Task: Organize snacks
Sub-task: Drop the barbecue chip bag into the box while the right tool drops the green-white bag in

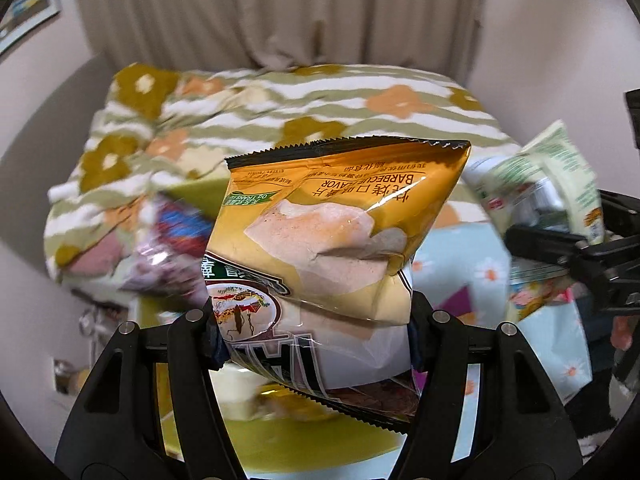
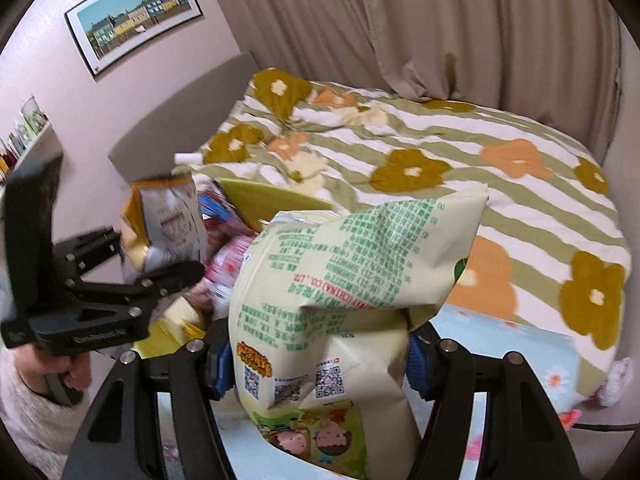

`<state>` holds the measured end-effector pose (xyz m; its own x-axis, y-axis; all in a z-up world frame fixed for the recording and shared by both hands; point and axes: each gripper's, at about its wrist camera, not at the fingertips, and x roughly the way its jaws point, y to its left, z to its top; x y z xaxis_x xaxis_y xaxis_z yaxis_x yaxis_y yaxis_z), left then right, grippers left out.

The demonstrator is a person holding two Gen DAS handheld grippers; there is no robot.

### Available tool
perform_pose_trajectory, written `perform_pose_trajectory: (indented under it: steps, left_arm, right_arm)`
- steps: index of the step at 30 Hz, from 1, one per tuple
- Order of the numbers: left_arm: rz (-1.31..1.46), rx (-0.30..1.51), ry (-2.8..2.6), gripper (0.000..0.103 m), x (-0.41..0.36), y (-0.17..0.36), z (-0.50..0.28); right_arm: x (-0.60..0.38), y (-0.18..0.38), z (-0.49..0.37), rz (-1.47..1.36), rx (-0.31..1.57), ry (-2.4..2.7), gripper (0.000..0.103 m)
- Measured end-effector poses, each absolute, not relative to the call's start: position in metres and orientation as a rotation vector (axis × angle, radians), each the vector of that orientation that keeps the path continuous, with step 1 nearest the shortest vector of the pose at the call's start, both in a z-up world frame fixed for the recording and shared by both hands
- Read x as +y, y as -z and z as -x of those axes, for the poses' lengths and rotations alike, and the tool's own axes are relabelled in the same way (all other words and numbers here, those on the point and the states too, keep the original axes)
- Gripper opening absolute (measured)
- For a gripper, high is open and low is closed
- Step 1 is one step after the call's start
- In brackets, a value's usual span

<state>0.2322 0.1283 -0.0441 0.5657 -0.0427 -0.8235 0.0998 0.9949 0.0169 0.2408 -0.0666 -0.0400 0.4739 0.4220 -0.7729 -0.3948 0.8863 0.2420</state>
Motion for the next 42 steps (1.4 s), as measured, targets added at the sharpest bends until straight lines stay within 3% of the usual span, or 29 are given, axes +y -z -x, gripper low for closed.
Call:
perform_pose_trajectory:
  steps: [10, 12, 13, 14, 28, 38, 40, 41, 42]
  left_arm:
    - [-0.070, 1.034, 0.064, 0.063, 0.196, 0.074, -0.245]
    - [-0.077, 1.046, 0.070, 0.072, 0.201, 0.081, -0.248]
    - [-0.078, 1.049, 0.068, 0.094, 0.205, 0.084, -0.249]
    - [-0.080, 1.047, 0.061, 0.103, 0.204, 0.085, -0.249]
    - [-0.082, 1.010, 0.134, 0.103, 0.225, 0.082, -0.227]
    - [-0.037, 1.000, 0.104, 0.103, 0.242, 0.079, -0.240]
    - [-0.030, 1.012, 0.106, 0.103, 0.245, 0.083, -0.243]
    - [-0.030, 1.020, 0.106, 0.103, 0.244, 0.085, -0.244]
    - [-0.032, 1.028, 0.105, 0.103, 0.243, 0.088, -0.245]
  right_arm:
    - [0.013, 0.052, -0.256, -0.078, 0.962, -0.512, 0.062]
    - [0.017, 0.054, -0.254, -0.083, 0.963, -0.490, 0.062]
    - [0.018, 0.055, -0.254, -0.088, 0.965, -0.480, 0.062]
    - [0.019, 0.057, -0.254, -0.095, 0.968, -0.469, 0.062]
    - [0.043, 0.066, -0.266, -0.104, 0.998, -0.387, 0.062]
    - [0.074, 0.073, -0.320, -0.078, 1.041, -0.432, 0.063]
    - [0.079, 0.080, -0.328, -0.077, 1.059, -0.430, 0.065]
    - [0.080, 0.085, -0.331, -0.083, 1.069, -0.427, 0.072]
    - [0.081, 0.087, -0.331, -0.088, 1.070, -0.426, 0.086]
